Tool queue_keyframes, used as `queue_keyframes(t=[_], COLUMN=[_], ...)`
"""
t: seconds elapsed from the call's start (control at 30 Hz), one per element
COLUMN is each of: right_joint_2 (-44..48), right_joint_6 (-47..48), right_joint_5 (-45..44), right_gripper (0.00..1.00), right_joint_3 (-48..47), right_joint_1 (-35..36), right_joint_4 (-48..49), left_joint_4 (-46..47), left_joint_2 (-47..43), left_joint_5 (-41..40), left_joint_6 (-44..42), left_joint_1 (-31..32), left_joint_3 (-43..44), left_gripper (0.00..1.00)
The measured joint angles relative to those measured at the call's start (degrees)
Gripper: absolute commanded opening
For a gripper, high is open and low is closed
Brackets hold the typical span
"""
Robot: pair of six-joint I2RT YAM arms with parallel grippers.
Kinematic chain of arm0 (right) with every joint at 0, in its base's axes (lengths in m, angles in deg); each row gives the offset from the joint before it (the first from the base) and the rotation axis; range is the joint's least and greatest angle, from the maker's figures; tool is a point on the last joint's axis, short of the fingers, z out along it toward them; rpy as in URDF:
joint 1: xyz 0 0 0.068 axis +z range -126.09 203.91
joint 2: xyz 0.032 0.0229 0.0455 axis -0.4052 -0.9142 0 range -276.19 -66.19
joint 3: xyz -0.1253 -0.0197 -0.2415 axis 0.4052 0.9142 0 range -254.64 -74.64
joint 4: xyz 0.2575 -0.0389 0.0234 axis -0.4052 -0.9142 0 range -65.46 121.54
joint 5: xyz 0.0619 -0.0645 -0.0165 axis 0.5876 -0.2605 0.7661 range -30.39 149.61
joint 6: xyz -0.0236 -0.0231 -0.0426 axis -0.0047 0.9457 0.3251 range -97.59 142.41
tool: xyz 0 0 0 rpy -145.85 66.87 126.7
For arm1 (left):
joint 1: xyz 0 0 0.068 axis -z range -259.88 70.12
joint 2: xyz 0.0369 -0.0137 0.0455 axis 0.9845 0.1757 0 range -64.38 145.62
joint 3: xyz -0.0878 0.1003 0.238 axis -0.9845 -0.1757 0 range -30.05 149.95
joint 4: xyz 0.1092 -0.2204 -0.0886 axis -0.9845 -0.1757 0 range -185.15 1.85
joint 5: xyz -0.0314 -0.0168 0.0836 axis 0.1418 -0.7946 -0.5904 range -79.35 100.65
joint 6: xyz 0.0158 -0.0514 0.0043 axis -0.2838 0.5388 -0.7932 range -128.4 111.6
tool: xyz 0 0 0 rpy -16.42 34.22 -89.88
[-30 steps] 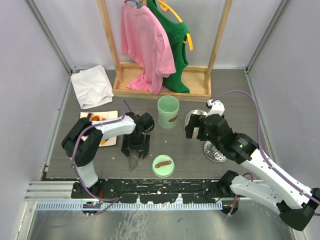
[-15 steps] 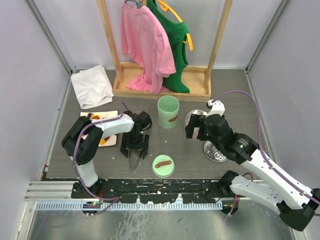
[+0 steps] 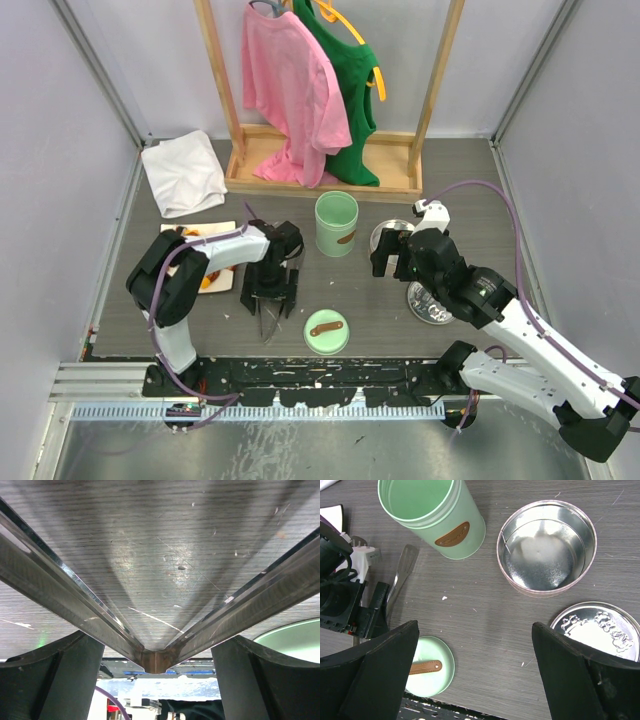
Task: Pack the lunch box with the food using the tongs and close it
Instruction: Pick up the clamp at the center of the board.
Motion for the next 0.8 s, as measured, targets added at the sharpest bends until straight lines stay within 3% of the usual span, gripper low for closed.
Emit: queue_keyframes(t=[0.57, 0.8], right_joint_2=[-0.1, -0.1], right_joint_6=[0.0, -0.1], right_joint_5=[0.0, 0.0], right_gripper=[1.0, 1.0], right_joint_3=[0.3, 0.3], right_joint_1=[0.0, 0.0], right_joint_4=[0.0, 0.0], left_joint_4=[1.9, 2.3], left_joint_2=[-1.0, -1.1], left_joint_5=[-1.6, -1.6], left_joint_6=[0.3, 0.3], left_joint_1=[-0.8, -0.8], left_joint_3=[-0.3, -0.6], left_gripper=[0.76, 0.58])
